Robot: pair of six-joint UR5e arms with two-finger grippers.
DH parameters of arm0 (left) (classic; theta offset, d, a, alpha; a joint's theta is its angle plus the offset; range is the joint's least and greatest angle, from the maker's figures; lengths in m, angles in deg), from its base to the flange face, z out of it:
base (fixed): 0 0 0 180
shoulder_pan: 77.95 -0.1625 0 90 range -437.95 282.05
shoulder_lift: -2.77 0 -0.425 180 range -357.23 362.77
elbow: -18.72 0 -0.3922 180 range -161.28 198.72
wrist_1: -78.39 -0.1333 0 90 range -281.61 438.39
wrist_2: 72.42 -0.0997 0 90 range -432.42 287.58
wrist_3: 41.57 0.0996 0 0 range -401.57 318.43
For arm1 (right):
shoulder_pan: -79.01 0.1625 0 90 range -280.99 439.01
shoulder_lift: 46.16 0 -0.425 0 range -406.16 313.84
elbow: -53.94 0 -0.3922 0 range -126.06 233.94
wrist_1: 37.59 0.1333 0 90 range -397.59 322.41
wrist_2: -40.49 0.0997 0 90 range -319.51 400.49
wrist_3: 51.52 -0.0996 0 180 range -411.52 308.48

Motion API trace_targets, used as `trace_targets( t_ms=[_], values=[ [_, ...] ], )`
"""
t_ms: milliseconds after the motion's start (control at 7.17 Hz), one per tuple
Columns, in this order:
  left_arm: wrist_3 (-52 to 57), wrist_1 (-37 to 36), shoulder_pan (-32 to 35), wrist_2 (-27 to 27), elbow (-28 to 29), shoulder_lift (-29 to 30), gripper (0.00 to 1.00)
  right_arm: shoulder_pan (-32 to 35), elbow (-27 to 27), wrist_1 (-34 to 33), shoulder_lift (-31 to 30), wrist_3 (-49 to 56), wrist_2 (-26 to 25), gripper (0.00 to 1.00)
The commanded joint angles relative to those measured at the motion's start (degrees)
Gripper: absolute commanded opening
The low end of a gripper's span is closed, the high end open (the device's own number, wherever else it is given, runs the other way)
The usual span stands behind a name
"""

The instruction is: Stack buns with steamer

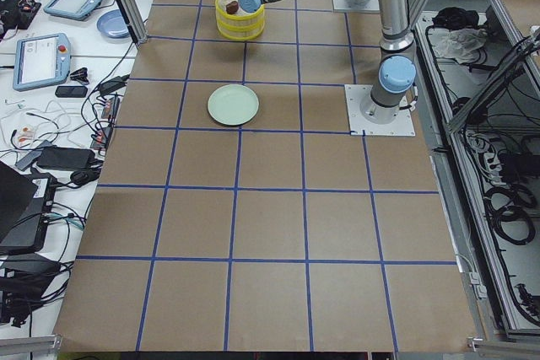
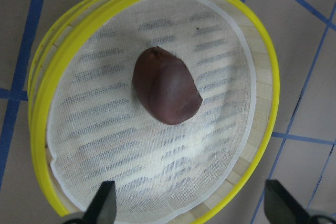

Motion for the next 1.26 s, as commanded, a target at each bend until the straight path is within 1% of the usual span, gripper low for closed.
trace_targets(
  t_ms=[0, 140, 279, 558, 837, 977, 1116],
  values=[
    [4.40, 2.44, -2.92, -8.12, 0.80, -2.65, 0.99, 0.18, 0.09, 0.12, -0.08, -0.63, -0.20, 1.00],
    [13.75, 8.81, -5.64, -11.05, 1.24, -4.58, 1.00, 0.61, 0.09, 0.21, 0.01, -1.68, -0.20, 1.00],
    [22.55, 16.01, -9.06, -17.43, 2.64, -6.86, 1.00, 1.49, 0.09, -0.22, 0.18, -2.48, -0.20, 1.00],
    [31.38, 22.55, -15.48, -20.13, 4.15, -10.47, 1.00, 1.50, 0.18, -0.32, 0.27, -2.92, -0.20, 1.00],
    [41.05, 26.00, -20.67, -27.31, 4.15, -13.20, 1.00, 1.50, 0.97, -0.32, -0.08, -2.84, -0.90, 1.00],
    [42.57, 28.02, -22.26, -29.34, 4.15, -14.60, 1.00, 1.50, 1.06, -0.23, -0.08, -2.40, -0.56, 1.00],
    [44.07, 30.21, -23.41, -29.63, 4.15, -16.09, 1.00, 1.50, 1.06, -0.23, 0.01, -2.57, -0.47, 1.00]
  ],
)
